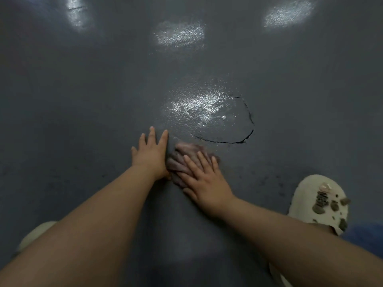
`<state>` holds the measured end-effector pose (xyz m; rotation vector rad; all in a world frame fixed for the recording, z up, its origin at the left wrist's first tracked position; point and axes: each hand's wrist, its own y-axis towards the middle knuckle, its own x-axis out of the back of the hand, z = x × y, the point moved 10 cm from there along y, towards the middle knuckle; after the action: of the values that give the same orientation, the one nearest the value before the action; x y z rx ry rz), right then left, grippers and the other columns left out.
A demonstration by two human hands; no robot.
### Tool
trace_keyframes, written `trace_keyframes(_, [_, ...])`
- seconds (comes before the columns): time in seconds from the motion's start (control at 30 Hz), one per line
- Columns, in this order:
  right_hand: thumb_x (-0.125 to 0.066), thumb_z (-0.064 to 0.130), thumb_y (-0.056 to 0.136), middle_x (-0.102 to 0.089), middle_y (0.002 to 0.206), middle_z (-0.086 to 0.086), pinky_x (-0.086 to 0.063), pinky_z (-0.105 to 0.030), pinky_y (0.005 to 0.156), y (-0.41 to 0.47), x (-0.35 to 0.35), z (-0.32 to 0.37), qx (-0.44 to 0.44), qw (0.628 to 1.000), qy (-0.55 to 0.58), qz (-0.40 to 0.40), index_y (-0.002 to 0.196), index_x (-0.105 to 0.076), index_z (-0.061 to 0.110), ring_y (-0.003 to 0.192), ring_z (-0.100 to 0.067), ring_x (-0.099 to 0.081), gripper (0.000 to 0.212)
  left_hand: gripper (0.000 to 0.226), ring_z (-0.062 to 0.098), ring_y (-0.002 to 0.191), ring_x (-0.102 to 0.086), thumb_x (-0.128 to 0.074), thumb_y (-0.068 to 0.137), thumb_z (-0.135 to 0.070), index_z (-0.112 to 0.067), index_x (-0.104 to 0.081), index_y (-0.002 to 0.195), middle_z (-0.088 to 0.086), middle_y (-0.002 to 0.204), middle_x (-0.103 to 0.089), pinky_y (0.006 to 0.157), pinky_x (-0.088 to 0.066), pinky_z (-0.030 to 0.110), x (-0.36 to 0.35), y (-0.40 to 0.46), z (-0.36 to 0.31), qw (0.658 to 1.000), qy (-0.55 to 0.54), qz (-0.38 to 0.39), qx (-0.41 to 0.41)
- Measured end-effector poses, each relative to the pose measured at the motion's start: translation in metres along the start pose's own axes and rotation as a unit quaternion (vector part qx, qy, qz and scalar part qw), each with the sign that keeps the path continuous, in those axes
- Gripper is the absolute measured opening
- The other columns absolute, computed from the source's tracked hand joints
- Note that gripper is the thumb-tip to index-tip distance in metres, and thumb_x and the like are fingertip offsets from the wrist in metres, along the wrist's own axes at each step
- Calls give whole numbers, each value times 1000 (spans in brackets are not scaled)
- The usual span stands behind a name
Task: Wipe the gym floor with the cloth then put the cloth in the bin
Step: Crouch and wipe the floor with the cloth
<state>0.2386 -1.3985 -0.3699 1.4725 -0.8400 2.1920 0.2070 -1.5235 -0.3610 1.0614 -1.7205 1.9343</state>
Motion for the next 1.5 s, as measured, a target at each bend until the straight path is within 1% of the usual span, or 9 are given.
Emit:
trace_keyframes(0.13, [-36, 49, 83, -51, 139, -11, -36, -64, 96, 17, 11, -43, 8, 999, -34, 8, 114, -69, 27, 125, -43, -47, 50, 129, 27, 145, 1, -85, 65, -33, -22, 11, 151, 0, 158, 15, 115, -21, 46, 5, -1, 13, 999, 14, -9, -34])
trace_keyframes(0.3, [-25, 56, 93, 3, 160, -4, 1, -54, 114, 35, 51, -160, -258, 966, 0, -35, 148, -25, 35, 145, -38, 4, 59, 127, 27, 145, 1, -83, 66, -36, -21, 10, 151, 4, 158, 14, 118, -16, 42, 9, -3, 31, 998, 35, -30, -41])
trace_keyframes(0.5, [-27, 46, 100, 15, 159, 4, 6, -63, 111, 58, 65, -187, -458, 882, 109, -39, 150, -7, 40, 143, -36, 16, 54, 129, 32, 144, 16, -83, 66, -38, -28, 15, 149, 10, 154, 26, 115, -9, 54, 2, -8, 64, 1000, -8, 6, 16])
trace_keyframes(0.67, [-26, 44, 101, 16, 159, -1, 5, -64, 109, 108, 56, -78, -281, 958, 58, 4, 151, -6, 36, 143, -37, 17, 54, 133, 30, 145, 12, -86, 62, -39, -27, 13, 150, 11, 155, 21, 118, -8, 44, 1, -7, 87, 1000, -22, -3, 12])
trace_keyframes(0.77, [-29, 44, 95, -6, 160, -7, -5, -69, 108, 105, 21, 24, -91, 995, 27, 30, 146, -33, 32, 144, -42, 0, 52, 132, 30, 145, 11, -85, 63, -40, -26, 14, 150, 12, 156, 21, 117, -7, 41, 0, -8, 98, 1000, -19, -4, 13])
trace_keyframes(0.87, [-33, 45, 82, -49, 142, -9, -30, -70, 96, 77, -2, 84, 80, 996, -16, 32, 123, -63, 29, 128, -45, -43, 53, 132, 31, 145, 10, -85, 63, -41, -25, 13, 150, 14, 156, 20, 118, -7, 41, 1, -6, 107, 1000, -10, -8, 10])
trace_keyframes(0.97, [-36, 48, 82, -52, 139, -8, -35, -63, 97, 70, -5, 77, 181, 981, -53, 53, 122, -63, 28, 125, -41, -48, 53, 133, 30, 145, 10, -85, 62, -41, -25, 13, 150, 12, 156, 19, 119, -7, 41, 2, -5, 116, 1000, -14, -4, 7])
trace_keyframes(1.33, [-31, 44, 99, 10, 160, -1, 5, -59, 112, 155, 73, -85, -299, 951, 80, -23, 150, -14, 36, 144, -37, 12, 54, 124, 27, 146, 4, -86, 65, -30, -23, 3, 152, 10, 157, 14, 117, -11, 36, 14, -7, 152, 999, -24, -7, 23])
trace_keyframes(1.5, [-32, 41, 100, 11, 159, -6, 4, -62, 111, 179, 41, 50, -96, 994, 22, 38, 151, -13, 32, 143, -40, 13, 56, 123, 31, 145, 6, -83, 69, -29, -19, 8, 151, 15, 156, 16, 119, -9, 39, 17, -9, 180, 998, -10, -4, 69])
